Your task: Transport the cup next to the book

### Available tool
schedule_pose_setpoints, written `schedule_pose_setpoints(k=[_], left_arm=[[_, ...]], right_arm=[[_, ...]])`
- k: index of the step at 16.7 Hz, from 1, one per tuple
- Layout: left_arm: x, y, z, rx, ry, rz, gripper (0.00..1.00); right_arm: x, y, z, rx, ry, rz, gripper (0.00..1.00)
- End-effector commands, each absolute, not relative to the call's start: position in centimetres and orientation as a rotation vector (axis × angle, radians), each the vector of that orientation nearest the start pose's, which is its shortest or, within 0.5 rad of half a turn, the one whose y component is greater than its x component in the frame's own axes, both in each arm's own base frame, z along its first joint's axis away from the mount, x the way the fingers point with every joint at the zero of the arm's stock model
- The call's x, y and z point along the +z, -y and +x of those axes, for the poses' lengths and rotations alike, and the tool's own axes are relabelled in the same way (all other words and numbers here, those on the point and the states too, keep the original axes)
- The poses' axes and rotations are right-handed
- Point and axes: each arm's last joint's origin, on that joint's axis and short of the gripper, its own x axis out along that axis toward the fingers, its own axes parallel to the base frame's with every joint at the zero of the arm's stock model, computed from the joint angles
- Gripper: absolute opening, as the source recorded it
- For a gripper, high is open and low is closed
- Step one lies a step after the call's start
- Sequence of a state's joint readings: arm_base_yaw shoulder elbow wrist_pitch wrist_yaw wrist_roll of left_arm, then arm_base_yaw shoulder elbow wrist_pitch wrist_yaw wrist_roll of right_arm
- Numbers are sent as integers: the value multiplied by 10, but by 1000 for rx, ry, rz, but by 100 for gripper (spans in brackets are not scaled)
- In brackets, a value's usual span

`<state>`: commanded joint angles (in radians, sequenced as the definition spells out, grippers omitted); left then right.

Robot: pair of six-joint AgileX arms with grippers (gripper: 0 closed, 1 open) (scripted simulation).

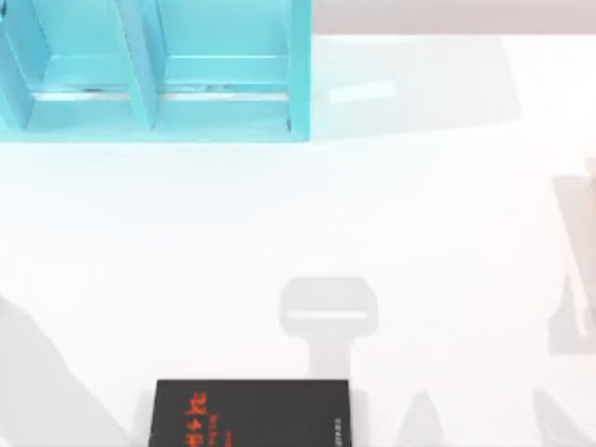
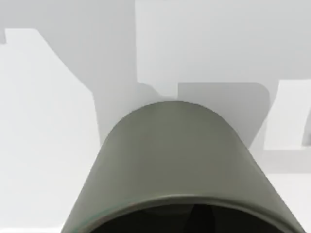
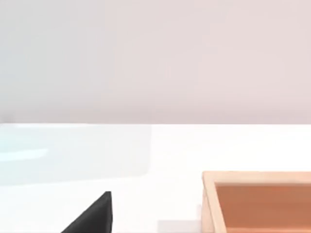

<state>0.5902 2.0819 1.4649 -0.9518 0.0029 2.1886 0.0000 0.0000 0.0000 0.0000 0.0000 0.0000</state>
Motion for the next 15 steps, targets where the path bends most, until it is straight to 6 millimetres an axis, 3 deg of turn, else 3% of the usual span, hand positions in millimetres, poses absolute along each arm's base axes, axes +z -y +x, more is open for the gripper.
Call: schedule_pose_setpoints(k=[3, 4, 12, 15], left_arm=[[138, -220, 322, -1222, -1199, 1225, 2], [138, -220, 322, -1222, -1199, 1225, 0], [138, -219, 322, -1224, -1197, 1228, 0], [149, -220, 324, -1222, -1195, 1234, 0]], right_arm=[[160, 1, 106, 0, 0, 0, 100], [160, 1, 106, 0, 0, 0, 100], [160, 1, 106, 0, 0, 0, 100], [160, 1, 106, 0, 0, 0, 100]])
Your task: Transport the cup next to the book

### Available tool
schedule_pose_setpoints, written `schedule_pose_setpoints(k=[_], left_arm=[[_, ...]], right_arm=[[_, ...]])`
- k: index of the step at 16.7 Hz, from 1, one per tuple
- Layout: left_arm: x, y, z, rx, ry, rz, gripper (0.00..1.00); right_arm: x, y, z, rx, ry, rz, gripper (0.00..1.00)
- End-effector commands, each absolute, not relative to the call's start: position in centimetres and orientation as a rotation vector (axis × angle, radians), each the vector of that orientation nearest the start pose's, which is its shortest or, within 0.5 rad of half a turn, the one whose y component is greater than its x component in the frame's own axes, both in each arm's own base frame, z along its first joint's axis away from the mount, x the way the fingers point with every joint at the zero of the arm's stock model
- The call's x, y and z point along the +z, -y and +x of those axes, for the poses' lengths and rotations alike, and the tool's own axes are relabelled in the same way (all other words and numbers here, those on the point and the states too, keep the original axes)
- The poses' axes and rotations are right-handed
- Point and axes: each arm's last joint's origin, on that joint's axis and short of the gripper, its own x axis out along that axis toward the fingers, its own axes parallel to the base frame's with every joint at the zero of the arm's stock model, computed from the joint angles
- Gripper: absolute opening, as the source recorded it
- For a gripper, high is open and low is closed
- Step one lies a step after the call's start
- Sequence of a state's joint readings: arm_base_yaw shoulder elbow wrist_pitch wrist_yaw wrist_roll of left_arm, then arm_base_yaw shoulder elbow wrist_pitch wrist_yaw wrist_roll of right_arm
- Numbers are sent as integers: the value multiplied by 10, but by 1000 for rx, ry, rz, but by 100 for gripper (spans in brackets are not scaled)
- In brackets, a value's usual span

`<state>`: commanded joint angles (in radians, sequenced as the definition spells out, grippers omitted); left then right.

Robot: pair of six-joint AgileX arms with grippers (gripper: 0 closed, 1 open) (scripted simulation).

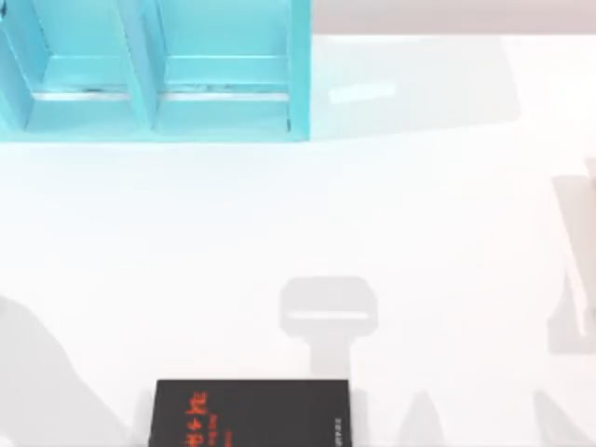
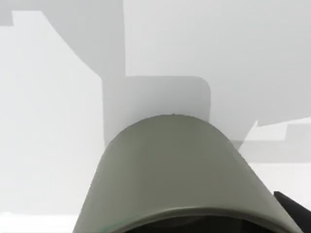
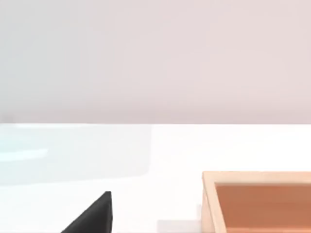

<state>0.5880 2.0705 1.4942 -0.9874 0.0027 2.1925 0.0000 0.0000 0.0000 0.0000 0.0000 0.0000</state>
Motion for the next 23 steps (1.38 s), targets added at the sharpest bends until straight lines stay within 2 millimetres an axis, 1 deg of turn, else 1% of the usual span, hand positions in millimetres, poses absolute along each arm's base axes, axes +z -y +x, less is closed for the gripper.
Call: schedule_pose_setpoints(k=[7, 12, 14, 16, 18, 20, 23], left_arm=[[188, -219, 322, -1225, -1197, 1227, 0], [186, -219, 322, -1228, -1197, 1224, 0], [187, -213, 325, -1217, -1196, 1212, 0], [190, -199, 330, -1191, -1194, 1185, 0], [195, -176, 337, -1148, -1195, 1140, 0], [200, -145, 342, -1089, -1203, 1071, 0], [209, -92, 343, -979, -1237, 916, 0]], right_arm=[[160, 1, 106, 0, 0, 0, 100], [160, 1, 106, 0, 0, 0, 100], [160, 1, 106, 0, 0, 0, 100], [160, 1, 106, 0, 0, 0, 100], [160, 1, 106, 0, 0, 0, 100], [160, 1, 106, 0, 0, 0, 100], [160, 1, 106, 0, 0, 0, 100]])
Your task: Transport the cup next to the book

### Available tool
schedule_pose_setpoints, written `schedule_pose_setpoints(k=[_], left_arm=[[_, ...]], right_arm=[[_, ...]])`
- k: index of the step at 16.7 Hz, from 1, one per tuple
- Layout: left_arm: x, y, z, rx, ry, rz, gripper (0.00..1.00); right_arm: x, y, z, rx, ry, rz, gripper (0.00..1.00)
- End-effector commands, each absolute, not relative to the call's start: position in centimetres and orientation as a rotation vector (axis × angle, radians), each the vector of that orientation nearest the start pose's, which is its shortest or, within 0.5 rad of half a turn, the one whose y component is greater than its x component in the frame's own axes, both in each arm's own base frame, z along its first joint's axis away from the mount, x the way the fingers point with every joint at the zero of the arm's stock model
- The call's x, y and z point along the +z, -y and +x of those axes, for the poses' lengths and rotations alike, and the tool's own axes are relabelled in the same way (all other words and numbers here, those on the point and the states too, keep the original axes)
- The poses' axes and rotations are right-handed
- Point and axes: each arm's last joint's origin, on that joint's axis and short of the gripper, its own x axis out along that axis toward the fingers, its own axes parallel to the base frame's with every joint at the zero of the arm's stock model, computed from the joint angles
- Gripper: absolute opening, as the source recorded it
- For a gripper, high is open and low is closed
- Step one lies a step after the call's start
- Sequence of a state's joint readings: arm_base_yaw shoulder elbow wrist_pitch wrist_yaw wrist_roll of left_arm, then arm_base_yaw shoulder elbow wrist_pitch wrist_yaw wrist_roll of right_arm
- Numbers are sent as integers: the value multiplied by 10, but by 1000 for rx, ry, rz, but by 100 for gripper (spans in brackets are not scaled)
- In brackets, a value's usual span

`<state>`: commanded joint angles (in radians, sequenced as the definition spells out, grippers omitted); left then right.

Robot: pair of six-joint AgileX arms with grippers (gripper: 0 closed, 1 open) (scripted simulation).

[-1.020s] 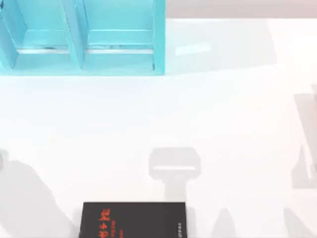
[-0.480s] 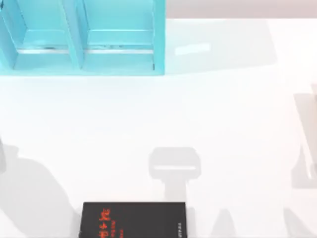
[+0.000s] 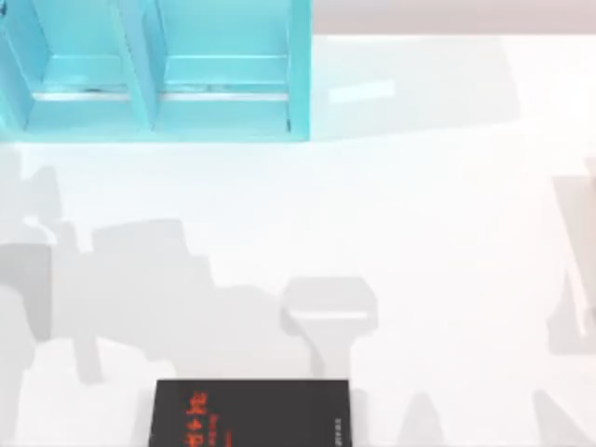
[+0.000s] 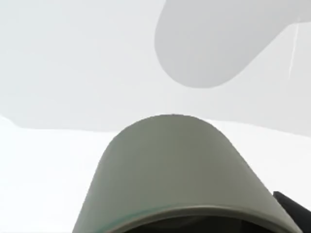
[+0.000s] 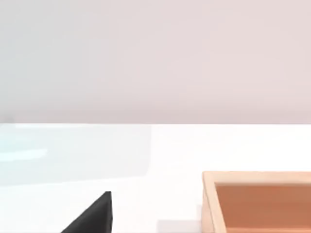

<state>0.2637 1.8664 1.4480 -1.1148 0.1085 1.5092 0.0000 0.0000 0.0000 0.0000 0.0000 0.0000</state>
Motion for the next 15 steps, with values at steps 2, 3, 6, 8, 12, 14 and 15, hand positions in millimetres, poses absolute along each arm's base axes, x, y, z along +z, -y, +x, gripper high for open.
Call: schedule_pose_setpoints(k=[2, 3, 6, 8, 12, 14, 15], left_arm=[[213, -55, 337, -901, -1277, 787, 0], [214, -37, 332, -861, -1303, 720, 0], [217, 12, 313, -736, -1393, 526, 0], [218, 39, 297, -643, -1453, 414, 0], [221, 80, 263, -423, -1546, 223, 0], [223, 94, 247, -310, -1566, 145, 0], [225, 99, 240, -259, -1569, 113, 0]], right_arm=[[160, 1, 106, 0, 0, 0, 100], [160, 1, 106, 0, 0, 0, 100], [160, 1, 106, 0, 0, 0, 100], [160, 1, 106, 0, 0, 0, 100], [160, 1, 106, 0, 0, 0, 100], [160, 1, 106, 0, 0, 0, 100], [160, 1, 106, 0, 0, 0, 100]])
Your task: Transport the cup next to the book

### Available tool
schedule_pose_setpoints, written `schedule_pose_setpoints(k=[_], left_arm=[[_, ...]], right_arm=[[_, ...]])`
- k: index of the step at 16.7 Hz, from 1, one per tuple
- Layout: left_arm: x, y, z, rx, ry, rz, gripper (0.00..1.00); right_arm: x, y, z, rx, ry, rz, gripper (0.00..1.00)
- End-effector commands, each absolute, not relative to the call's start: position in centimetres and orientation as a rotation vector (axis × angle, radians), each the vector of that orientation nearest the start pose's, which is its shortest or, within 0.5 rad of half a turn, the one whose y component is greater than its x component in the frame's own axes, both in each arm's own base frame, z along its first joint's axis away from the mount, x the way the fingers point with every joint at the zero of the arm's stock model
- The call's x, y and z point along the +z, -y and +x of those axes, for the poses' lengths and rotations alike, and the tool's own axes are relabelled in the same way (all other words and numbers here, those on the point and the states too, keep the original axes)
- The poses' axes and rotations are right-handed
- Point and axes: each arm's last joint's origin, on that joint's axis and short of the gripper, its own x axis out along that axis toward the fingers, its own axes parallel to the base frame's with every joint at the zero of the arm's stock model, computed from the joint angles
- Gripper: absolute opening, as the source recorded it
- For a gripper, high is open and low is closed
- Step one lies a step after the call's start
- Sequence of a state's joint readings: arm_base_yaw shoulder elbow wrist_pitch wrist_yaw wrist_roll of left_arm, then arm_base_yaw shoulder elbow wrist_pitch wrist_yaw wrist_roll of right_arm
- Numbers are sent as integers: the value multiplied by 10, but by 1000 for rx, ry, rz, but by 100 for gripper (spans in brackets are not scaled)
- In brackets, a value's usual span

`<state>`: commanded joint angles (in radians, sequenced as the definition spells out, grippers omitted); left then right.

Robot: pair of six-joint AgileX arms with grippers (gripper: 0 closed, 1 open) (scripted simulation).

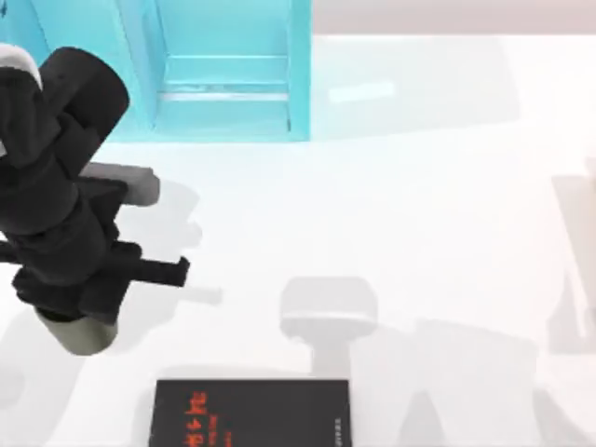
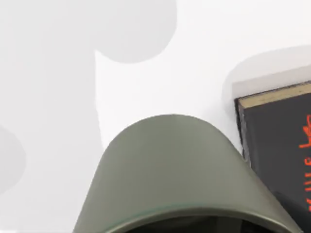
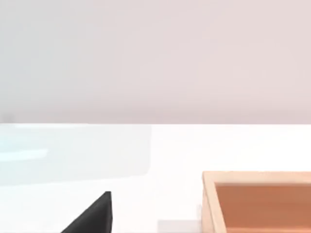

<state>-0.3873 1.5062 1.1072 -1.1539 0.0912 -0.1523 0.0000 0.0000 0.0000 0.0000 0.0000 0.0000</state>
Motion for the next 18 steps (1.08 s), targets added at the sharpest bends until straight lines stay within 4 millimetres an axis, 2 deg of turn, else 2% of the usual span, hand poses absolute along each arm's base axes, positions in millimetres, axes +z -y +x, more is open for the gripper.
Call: schedule_pose_setpoints(k=[6, 13, 18], left_arm=[[230, 113, 213, -61, -1540, -9, 0], [229, 112, 212, -46, -1538, -21, 0], [197, 110, 215, -56, -1519, -25, 0]], right_arm=[[160, 1, 106, 0, 0, 0, 100], [160, 1, 106, 0, 0, 0, 100], [160, 1, 106, 0, 0, 0, 100]])
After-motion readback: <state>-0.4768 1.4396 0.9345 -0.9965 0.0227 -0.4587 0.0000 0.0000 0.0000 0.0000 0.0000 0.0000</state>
